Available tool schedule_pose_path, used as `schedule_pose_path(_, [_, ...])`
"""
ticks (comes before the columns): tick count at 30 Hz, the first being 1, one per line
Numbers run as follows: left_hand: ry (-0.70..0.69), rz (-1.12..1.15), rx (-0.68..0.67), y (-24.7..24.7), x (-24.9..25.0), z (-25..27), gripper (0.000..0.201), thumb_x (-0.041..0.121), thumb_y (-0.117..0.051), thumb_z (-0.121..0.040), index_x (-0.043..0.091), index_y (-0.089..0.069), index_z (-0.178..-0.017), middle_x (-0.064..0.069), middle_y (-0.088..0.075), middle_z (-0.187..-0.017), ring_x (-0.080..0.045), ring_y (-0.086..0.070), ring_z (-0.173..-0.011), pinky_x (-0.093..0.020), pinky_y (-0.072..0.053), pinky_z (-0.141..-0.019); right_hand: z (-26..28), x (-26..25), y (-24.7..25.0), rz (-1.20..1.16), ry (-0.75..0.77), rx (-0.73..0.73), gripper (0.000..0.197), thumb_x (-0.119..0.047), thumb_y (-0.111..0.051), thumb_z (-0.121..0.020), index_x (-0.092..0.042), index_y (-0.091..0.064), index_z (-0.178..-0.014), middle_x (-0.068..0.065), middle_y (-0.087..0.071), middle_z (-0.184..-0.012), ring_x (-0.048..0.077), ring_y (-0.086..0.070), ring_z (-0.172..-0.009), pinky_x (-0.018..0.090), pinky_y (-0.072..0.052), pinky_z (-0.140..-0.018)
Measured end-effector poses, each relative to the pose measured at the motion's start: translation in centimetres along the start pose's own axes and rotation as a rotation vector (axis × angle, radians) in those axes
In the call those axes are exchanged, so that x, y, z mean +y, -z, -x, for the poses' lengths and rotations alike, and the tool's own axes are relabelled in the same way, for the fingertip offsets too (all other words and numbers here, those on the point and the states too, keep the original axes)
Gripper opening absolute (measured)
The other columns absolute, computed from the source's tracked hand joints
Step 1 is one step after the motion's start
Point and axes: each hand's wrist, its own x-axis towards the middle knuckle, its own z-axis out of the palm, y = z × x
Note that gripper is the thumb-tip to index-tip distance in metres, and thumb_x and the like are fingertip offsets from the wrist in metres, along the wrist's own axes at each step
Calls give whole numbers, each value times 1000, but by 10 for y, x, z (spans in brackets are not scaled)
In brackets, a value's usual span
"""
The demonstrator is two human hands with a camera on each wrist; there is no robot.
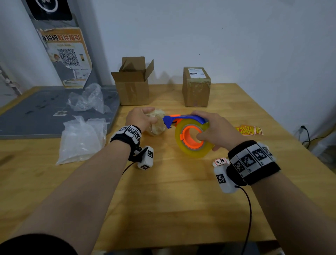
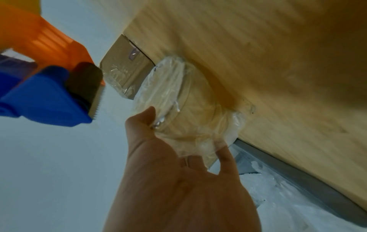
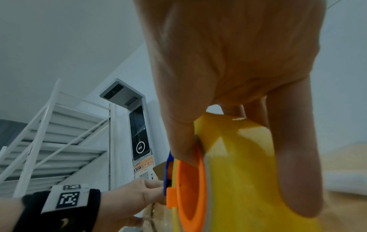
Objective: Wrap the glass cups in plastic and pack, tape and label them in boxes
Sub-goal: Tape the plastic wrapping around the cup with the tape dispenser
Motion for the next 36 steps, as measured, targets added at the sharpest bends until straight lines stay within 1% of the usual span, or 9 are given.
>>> schedule_pose_path(4, [86, 119, 49, 9, 4, -2, 43, 37, -83, -77, 38, -75, -119, 15, -73, -105, -6, -66, -91, -25, -52, -81, -1, -6, -3, -41, 46, 44, 77, -14, -73, -81, -54, -48, -142, -12, -56, -125, 23, -68, -73, 41, -61, -48])
schedule_pose_path(7, [252, 358, 63, 19, 10, -5, 22, 34, -83, -73, 31, -82, -96, 11, -75, -95, -13, -66, -90, -41, -61, -87, -8, -17, -8, -16, 153, 131, 75, -15, -74, -80, -50, -49, -142, -3, -62, -119, 24, -66, -67, 45, -60, -55])
schedule_pose_path(9, [363, 459, 57, 24, 10, -4, 16, 31, -82, -71, 22, -79, -84, 1, -74, -91, -21, -67, -90, -47, -63, -82, -16, -23, -13, 11, 181, 147, 77, -16, -76, -80, -47, -48, -145, 0, -58, -113, 21, -60, -71, 40, -54, -61])
schedule_pose_path(14, [470, 566, 103, 28, 5, -3, 18, 31, -79, -76, 17, -70, -85, -8, -67, -97, -28, -63, -83, -49, -64, -76, -27, -39, -31, 85, 194, 155, 81, -24, -76, -79, -50, -42, -148, 2, -54, -109, 24, -55, -91, 40, -51, -77])
schedule_pose_path(19, [509, 568, 164, 31, 8, -2, 22, 32, -79, -75, 15, -65, -79, -10, -67, -83, -30, -66, -72, -51, -64, -76, -27, -50, -26, 126, 204, 184, 79, -26, -76, -81, -50, -42, -148, -2, -52, -107, 22, -56, -91, 34, -41, -70])
schedule_pose_path(24, [566, 584, 189, 36, 6, -2, 28, 33, -80, -73, 15, -66, -87, -10, -70, -88, -31, -69, -73, -45, -64, -66, -10, -39, -3, 133, 187, 170, 75, -22, -75, -80, -53, -47, -142, -1, -57, -114, 10, -54, -69, 38, -53, -65])
schedule_pose_path(26, [595, 610, 186, 37, 1, -6, 42, 35, -80, -67, 12, -68, -100, -11, -73, -92, -32, -72, -77, -41, -62, -57, -3, -29, 0, 131, 172, 152, 74, -21, -75, -79, -56, -47, -138, 0, -60, -116, 16, -60, -72, 42, -58, -64])
schedule_pose_path(29, [598, 627, 175, 35, -1, -9, 42, 35, -80, -63, 13, -63, -95, -13, -74, -94, -36, -73, -80, -50, -64, -67, 0, -17, -6, 135, 147, 116, 75, -21, -75, -78, -58, -46, -137, 0, -60, -121, 23, -64, -80, 46, -60, -64])
schedule_pose_path(36, [587, 660, 171, 34, -3, -8, 34, 33, -78, -66, 14, -63, -89, -13, -72, -93, -36, -72, -82, -55, -63, -75, -12, -17, -30, -27, -30, -10, 67, -16, -71, -88, -49, -50, -141, -3, -63, -114, 28, -70, -64, 40, -59, -43])
